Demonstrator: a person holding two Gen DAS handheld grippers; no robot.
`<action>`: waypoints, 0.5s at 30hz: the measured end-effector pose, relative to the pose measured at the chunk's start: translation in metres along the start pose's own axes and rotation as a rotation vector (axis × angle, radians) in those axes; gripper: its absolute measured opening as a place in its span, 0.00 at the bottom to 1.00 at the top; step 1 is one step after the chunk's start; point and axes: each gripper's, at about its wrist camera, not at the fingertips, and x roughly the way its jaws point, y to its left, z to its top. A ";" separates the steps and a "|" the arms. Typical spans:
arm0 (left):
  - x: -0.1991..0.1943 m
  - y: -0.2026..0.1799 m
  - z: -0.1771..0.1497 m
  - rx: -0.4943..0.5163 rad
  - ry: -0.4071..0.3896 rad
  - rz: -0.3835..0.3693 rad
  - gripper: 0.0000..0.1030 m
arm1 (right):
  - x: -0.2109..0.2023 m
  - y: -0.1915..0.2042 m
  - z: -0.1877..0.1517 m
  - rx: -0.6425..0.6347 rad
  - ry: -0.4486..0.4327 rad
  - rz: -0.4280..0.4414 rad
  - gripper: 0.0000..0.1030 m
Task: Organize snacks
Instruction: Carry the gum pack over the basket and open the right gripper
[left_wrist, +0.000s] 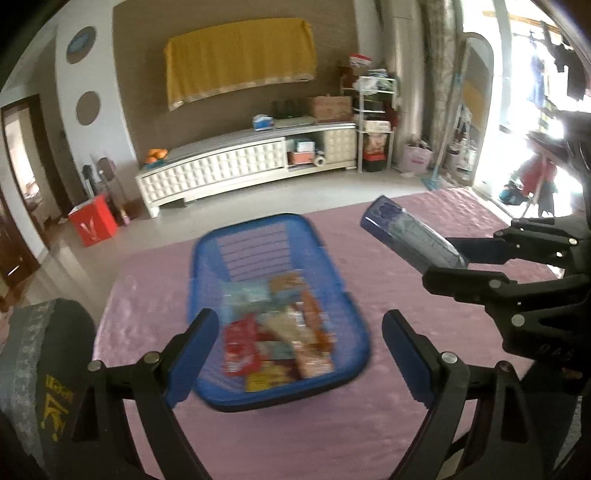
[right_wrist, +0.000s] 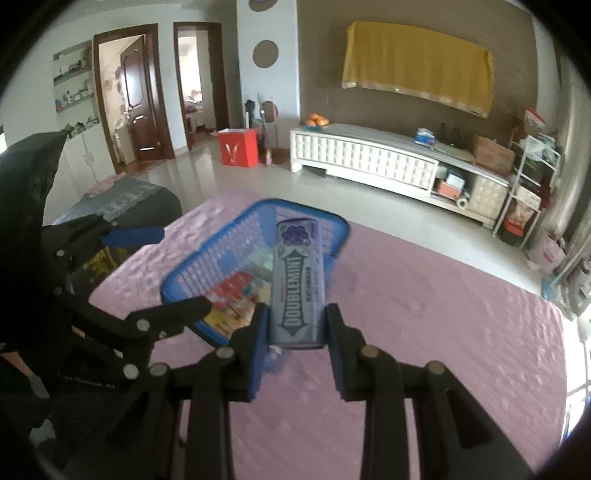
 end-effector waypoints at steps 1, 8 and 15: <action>-0.001 0.012 0.001 -0.010 0.000 0.011 0.86 | 0.006 0.006 0.006 -0.007 0.001 0.008 0.34; 0.008 0.078 -0.002 -0.070 0.016 0.076 0.86 | 0.055 0.029 0.032 -0.029 0.060 0.053 0.34; 0.043 0.117 -0.013 -0.126 0.083 0.064 0.86 | 0.116 0.044 0.039 -0.062 0.182 0.060 0.34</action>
